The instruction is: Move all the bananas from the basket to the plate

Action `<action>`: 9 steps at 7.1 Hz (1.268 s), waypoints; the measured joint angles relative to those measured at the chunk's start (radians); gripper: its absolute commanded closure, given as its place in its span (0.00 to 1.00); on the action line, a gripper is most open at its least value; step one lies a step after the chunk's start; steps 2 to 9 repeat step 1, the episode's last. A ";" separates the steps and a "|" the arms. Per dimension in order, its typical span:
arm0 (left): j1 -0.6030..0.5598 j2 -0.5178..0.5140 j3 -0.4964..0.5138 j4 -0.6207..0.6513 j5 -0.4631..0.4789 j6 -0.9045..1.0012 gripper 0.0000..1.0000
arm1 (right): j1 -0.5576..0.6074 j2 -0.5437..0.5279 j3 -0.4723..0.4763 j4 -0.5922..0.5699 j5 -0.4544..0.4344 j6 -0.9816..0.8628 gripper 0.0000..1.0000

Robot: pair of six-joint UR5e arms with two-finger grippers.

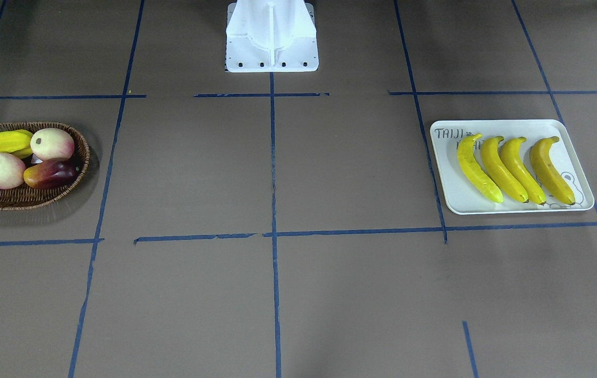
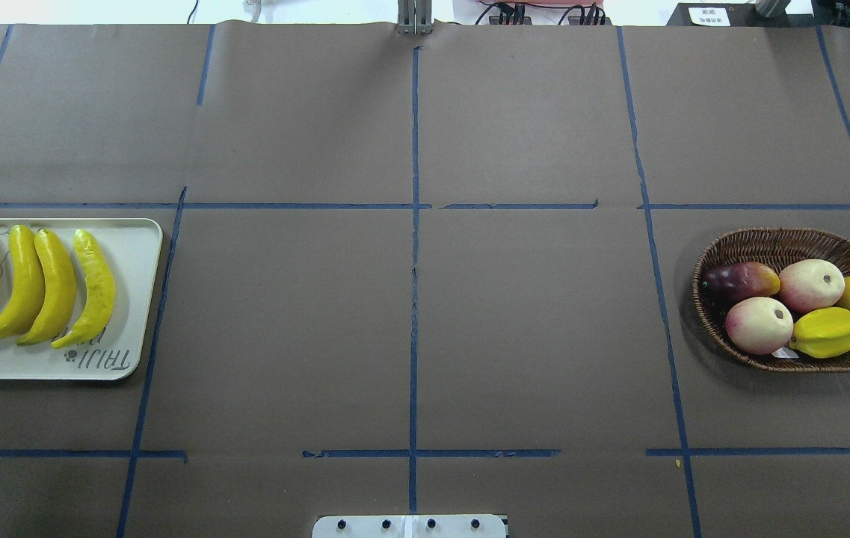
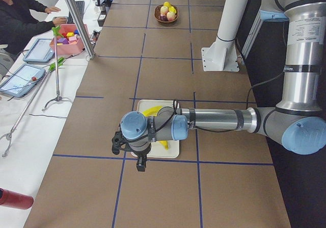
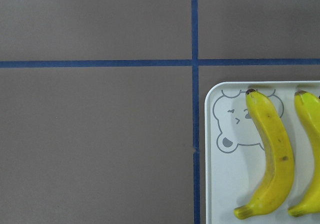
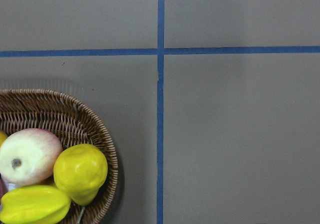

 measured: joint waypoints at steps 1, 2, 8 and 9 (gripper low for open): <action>0.000 -0.002 0.001 0.000 0.000 -0.001 0.00 | 0.000 0.001 0.001 0.000 0.001 0.007 0.00; 0.000 -0.002 0.001 0.000 0.000 -0.001 0.00 | 0.000 0.001 0.001 0.000 0.001 0.007 0.00; 0.000 -0.002 0.001 0.000 0.000 -0.001 0.00 | 0.000 0.001 0.001 0.000 0.001 0.007 0.00; 0.000 -0.002 0.001 0.000 0.000 -0.001 0.00 | 0.000 0.001 0.001 0.000 0.001 0.007 0.00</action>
